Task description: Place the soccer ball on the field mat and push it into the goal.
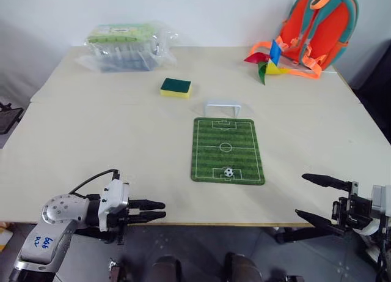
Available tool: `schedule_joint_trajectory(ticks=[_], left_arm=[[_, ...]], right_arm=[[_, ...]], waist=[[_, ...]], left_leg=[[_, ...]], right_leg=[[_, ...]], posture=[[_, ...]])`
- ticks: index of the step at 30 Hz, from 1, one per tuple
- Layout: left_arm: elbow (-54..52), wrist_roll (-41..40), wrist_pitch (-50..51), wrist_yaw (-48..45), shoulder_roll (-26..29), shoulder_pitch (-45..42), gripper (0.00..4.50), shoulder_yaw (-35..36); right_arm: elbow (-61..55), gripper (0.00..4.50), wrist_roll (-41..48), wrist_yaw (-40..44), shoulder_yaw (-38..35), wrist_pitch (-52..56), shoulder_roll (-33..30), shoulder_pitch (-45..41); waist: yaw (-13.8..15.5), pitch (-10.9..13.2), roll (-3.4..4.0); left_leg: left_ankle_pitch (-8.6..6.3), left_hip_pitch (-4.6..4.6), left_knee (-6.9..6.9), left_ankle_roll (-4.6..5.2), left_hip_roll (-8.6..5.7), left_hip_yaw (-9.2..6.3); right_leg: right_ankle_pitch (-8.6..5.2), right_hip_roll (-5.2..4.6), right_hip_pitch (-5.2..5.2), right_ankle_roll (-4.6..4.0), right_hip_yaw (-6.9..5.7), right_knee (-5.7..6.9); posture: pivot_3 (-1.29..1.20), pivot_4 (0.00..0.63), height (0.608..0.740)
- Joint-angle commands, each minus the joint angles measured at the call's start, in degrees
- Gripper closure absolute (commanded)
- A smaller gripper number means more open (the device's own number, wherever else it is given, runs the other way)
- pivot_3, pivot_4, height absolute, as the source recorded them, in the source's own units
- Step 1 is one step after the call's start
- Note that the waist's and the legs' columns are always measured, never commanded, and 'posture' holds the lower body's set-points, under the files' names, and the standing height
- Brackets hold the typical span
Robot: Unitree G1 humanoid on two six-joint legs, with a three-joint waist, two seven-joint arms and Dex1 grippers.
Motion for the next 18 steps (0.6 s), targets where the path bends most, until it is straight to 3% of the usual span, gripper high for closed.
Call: schedule_joint_trajectory(ticks=[1, 9, 18], left_arm=[[-1.8, 1.7, 0.0, 2.0, -2.0, -4.0, 4.44, -4.5], [4.8, 7.4, 7.2, 8.6, -13.0, -21.0, 4.44, -18.4], [17.5, 15.3, 7.1, 14.5, -22.7, -30.8, 4.44, -25.6]], right_arm=[[4.7, 0.0, -0.8, 3.9, -2.5, -2.5, -2.5, -0.3], [10.9, 0.0, -0.9, 4.6, -4.0, -4.8, -5.3, -0.9], [6.8, 0.0, -0.8, 1.2, -5.2, -5.1, -3.4, 3.7]], waist=[[0.0, 0.0, 0.02], [-0.2, -0.1, 0.09], [0.0, -0.1, 0.1]], left_leg=[[-0.01, 0.03, 0.0, 0.02, -0.01, -0.01], [-0.02, 0.05, 0.03, 0.03, -0.04, 0.02], [-0.04, 0.02, 0.13, 0.08, -0.05, 0.01]], right_leg=[[0.0, 0.0, 0.05, 0.01, 0.0, -0.01], [0.03, 0.0, 0.09, 0.05, -0.01, -0.03], [0.07, 0.0, 0.16, 0.12, -0.01, -0.12]], posture=[[0.0, 0.15, 0.74], [0.0, 0.15, 0.74], [0.0, 0.15, 0.74]])
